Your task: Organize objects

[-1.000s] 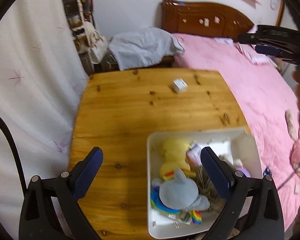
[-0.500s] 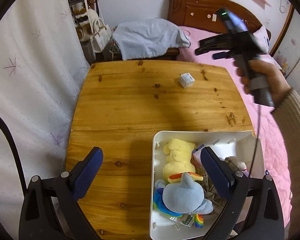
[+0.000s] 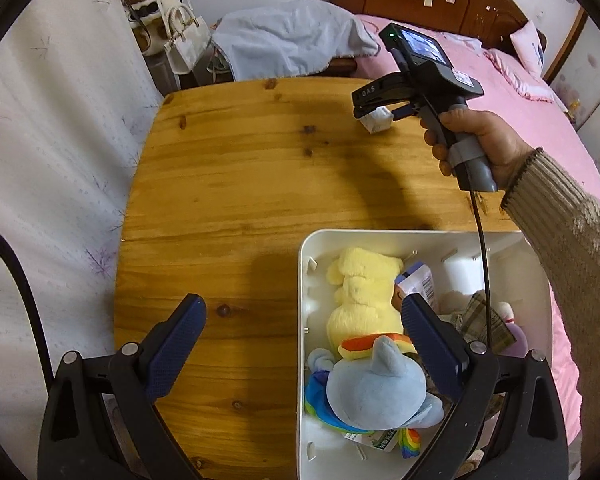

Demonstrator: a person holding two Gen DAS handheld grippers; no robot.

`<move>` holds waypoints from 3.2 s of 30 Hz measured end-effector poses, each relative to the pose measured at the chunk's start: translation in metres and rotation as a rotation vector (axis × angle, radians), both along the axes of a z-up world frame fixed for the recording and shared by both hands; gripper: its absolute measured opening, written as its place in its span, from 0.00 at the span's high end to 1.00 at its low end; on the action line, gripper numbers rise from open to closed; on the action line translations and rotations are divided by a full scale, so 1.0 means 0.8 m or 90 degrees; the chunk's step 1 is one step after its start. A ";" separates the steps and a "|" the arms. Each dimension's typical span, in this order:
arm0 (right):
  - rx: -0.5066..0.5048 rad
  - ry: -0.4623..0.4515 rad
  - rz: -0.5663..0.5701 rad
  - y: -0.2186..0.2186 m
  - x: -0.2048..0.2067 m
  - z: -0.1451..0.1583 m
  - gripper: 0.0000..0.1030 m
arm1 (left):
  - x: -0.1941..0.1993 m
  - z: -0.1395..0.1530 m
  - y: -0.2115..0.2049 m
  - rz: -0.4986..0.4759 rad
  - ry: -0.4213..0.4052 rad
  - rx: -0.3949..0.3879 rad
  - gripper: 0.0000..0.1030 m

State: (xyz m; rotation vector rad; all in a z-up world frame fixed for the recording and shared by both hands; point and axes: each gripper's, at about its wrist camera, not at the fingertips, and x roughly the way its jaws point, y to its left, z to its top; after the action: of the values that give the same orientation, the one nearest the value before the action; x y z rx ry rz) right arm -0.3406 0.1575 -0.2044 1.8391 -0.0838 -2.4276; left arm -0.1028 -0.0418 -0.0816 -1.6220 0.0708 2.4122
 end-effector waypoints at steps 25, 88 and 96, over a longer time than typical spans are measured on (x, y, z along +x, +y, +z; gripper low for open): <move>-0.180 0.170 -0.091 0.042 0.159 0.154 0.60 | 0.033 0.029 -0.004 -0.001 0.031 -0.011 0.04; -0.010 0.253 -0.050 -0.007 0.572 0.256 0.32 | 0.162 0.092 -0.009 0.010 0.088 0.017 0.04; -0.026 0.232 -0.065 -0.001 0.565 0.261 0.32 | 0.162 0.095 -0.003 0.010 0.086 0.005 0.04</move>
State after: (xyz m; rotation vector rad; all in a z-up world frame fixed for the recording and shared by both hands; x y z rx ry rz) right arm 0.1115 0.1564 0.0046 1.3788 -0.2011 -2.7628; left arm 0.0272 -0.0442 -0.0056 -1.4601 0.0724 2.5287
